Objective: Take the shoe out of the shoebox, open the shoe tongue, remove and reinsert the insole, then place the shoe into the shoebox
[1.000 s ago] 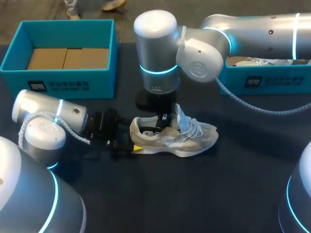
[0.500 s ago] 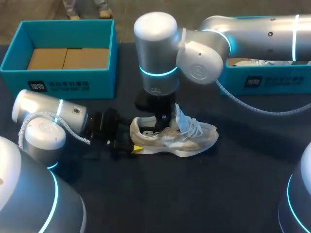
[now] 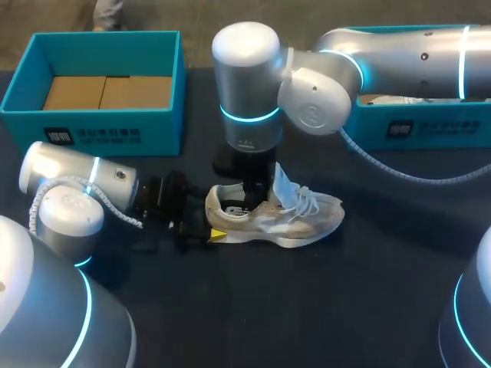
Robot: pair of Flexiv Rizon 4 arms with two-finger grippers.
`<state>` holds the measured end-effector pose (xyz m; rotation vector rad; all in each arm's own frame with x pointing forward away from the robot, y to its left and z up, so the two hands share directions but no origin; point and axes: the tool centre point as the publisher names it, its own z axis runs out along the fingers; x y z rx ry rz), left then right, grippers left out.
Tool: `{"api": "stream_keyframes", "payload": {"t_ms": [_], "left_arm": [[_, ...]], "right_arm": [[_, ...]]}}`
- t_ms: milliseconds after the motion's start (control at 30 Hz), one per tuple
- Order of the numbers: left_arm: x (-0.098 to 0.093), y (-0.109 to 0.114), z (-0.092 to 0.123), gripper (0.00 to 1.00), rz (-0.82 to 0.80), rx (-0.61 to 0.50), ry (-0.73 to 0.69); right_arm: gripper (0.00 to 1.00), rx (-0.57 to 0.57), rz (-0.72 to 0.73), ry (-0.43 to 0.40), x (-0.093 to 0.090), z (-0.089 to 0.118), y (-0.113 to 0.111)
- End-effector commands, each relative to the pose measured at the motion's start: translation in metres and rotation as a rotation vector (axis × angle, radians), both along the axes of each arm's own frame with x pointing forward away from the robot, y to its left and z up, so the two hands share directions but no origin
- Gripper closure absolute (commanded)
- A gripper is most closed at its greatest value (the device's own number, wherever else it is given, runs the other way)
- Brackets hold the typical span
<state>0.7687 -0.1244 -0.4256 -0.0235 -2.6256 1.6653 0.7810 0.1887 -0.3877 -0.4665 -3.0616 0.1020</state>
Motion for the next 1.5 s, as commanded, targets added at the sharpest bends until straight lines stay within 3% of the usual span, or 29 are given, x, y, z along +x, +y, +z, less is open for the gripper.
{"api": "stream_keyframes", "payload": {"t_ms": [33, 333, 467, 567, 600, 833, 1133, 1500], "left_arm": [[0.000, 0.001, -0.001, 1.00, 0.000, 0.000, 0.000], [0.000, 0.001, -0.001, 1.00, 0.000, 0.000, 0.000], [0.000, 0.001, -0.001, 1.00, 0.000, 0.000, 0.000], [0.000, 0.001, -0.001, 1.00, 0.000, 0.000, 0.000], [0.000, 0.001, -0.001, 1.00, 0.000, 0.000, 0.000], [0.000, 0.001, -0.001, 1.00, 0.000, 0.000, 0.000], [0.000, 0.001, -0.001, 1.00, 0.000, 0.000, 0.000], [0.000, 0.001, -0.001, 1.00, 0.000, 0.000, 0.000]], "right_arm": [[0.58, 0.005, 0.007, 0.016, 0.004, -0.011, 0.002], [0.58, 0.029, 0.019, 0.072, -0.004, -0.028, 0.006], [0.65, 0.035, 0.015, 0.091, -0.011, -0.034, 0.007], [0.97, 0.036, 0.008, 0.101, -0.015, -0.035, 0.008], [1.00, 0.036, 0.006, 0.104, -0.015, -0.035, 0.009], [1.00, 0.035, -0.020, 0.117, -0.022, -0.032, 0.004], [1.00, 0.023, -0.066, 0.066, -0.025, -0.001, -0.019], [1.00, 0.074, -0.092, -0.024, -0.014, 0.029, -0.034]]}}
